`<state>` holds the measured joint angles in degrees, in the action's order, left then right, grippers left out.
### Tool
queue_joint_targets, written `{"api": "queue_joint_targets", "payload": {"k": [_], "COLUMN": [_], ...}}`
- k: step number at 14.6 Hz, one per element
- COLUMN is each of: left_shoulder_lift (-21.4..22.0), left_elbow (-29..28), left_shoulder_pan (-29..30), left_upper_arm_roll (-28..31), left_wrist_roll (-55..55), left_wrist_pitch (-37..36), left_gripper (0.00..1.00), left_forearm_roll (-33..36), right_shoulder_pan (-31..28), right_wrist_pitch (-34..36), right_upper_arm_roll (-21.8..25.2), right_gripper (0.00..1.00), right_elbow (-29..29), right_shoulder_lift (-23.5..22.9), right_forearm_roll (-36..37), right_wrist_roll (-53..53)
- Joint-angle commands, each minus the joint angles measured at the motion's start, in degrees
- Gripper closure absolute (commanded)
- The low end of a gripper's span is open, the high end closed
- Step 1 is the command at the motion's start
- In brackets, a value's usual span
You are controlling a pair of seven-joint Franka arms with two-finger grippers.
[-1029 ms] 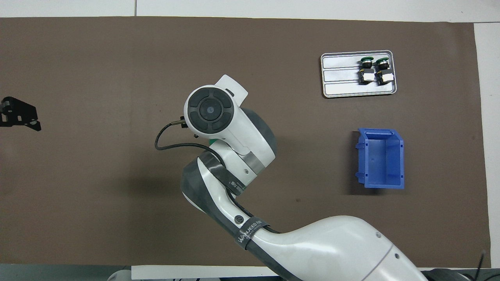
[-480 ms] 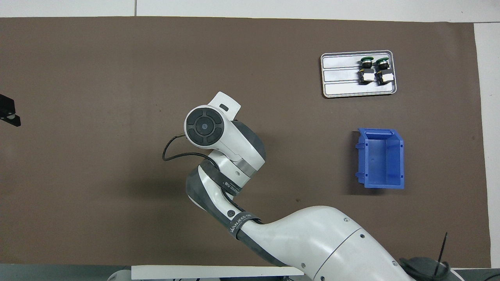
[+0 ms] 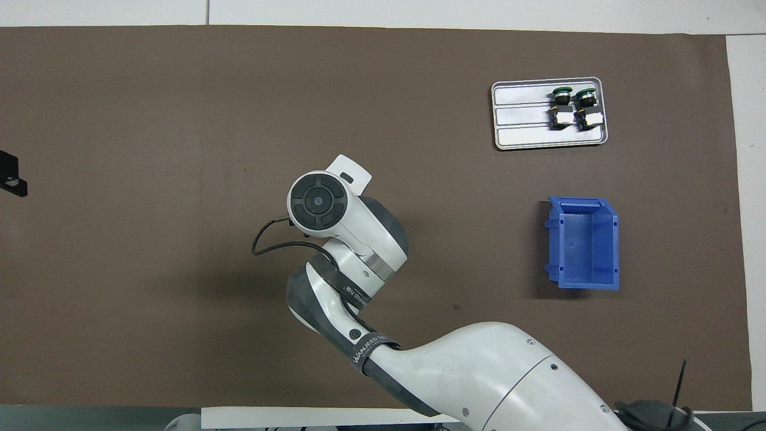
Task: Place and press button with both arms
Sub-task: 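Carry the green item with the right gripper to the blue bin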
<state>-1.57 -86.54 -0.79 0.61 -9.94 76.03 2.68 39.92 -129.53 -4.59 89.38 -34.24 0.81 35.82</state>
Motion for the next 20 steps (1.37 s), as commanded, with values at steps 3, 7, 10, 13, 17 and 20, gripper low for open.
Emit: {"api": "queue_joint_targets", "payload": {"k": [3,7,10,13,17,20], "left_shoulder_lift": [1.3,2.9,3.2,3.4,5.1,5.3], "left_elbow": [-2.7,-6.2,-6.8,-7.4,-10.7,-10.8], "left_shoulder_pan": [-0.2,-0.6,-2.1,-2.0,-1.9,-2.1], "left_upper_arm_roll": [-0.5,-1.0,-1.1,-1.1,-0.9,-1.1], "left_wrist_roll": [-1.0,-0.9,-0.7,-0.6,-0.9,-0.8], "left_wrist_pitch": [3.2,6.8,6.8,6.9,8.0,7.9], "left_gripper": [0.00,0.00,0.00,0.00,0.00,0.00], "left_forearm_roll": [-1.2,-1.9,-2.0,-2.0,-2.0,-2.0], "right_shoulder_pan": [-1.3,-13.6,-24.4,-33.6,-40.3,-43.5], "right_wrist_pitch": [7.0,11.0,11.3,11.9,11.2,9.1], "right_upper_arm_roll": [-0.2,-0.2,-0.2,-0.2,-0.2,-0.1], "right_gripper": [1.00,1.00,1.00,1.00,1.00,1.00], "right_elbow": [-1.7,6.0,18.2,25.3,33.6,37.7], "right_shoulder_lift": [2.2,14.2,25.8,32.9,37.7,39.2], "right_forearm_roll": [-0.8,-0.6,-0.8,-1.6,-3.6,-3.6], "right_wrist_roll": [0.0,-6.7,-18.8,-28.3,-33.4,-35.9]}}
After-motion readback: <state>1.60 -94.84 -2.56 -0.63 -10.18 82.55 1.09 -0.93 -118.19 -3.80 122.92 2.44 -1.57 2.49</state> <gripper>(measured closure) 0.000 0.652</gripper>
